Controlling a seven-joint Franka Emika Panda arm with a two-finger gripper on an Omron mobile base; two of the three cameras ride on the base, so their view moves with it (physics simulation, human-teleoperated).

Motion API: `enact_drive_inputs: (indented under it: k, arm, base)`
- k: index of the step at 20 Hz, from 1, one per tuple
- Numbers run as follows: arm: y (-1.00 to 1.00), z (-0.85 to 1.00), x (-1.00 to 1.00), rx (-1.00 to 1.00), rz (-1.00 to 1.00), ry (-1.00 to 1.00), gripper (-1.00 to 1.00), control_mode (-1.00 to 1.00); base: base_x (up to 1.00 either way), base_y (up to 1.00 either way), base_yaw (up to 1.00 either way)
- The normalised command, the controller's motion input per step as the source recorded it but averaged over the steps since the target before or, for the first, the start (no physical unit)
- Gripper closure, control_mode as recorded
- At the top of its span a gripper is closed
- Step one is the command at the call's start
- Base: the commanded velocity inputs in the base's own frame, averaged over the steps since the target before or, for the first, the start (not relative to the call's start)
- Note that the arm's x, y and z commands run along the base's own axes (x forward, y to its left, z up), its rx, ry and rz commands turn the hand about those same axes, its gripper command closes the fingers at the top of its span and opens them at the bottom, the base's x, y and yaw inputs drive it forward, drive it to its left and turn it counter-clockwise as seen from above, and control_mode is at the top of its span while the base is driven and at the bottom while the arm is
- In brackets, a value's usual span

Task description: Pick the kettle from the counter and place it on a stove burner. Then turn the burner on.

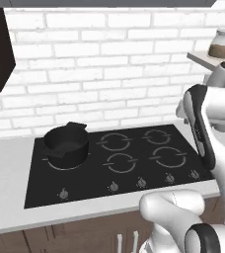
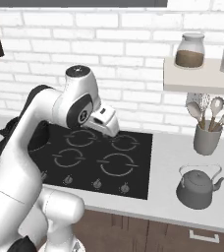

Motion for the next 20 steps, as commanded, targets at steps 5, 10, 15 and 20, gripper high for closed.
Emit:
enact_drive_inputs:
  k: [5,10,15,20]
  arm:
    - [-1.00,0.00,-0.14,0.07,-0.41,0.00,-1.00,-1.00]
    - [-1.00,0.00,0.00,0.02,-0.35,0.00,-1.00,-1.00]
    - [-1.00,0.00,0.00,0.00,-0.28,0.00,-1.00,-1.00]
    - [-1.00,0.00,0.00,0.00,-0.25,0.00,-1.00,-1.00]
  base:
    - [0.00,0.00,0.00]
    - [0.00,0.00,0.00]
    - [0.00,0.00,0.00]
    - [0.00,0.00,0.00]
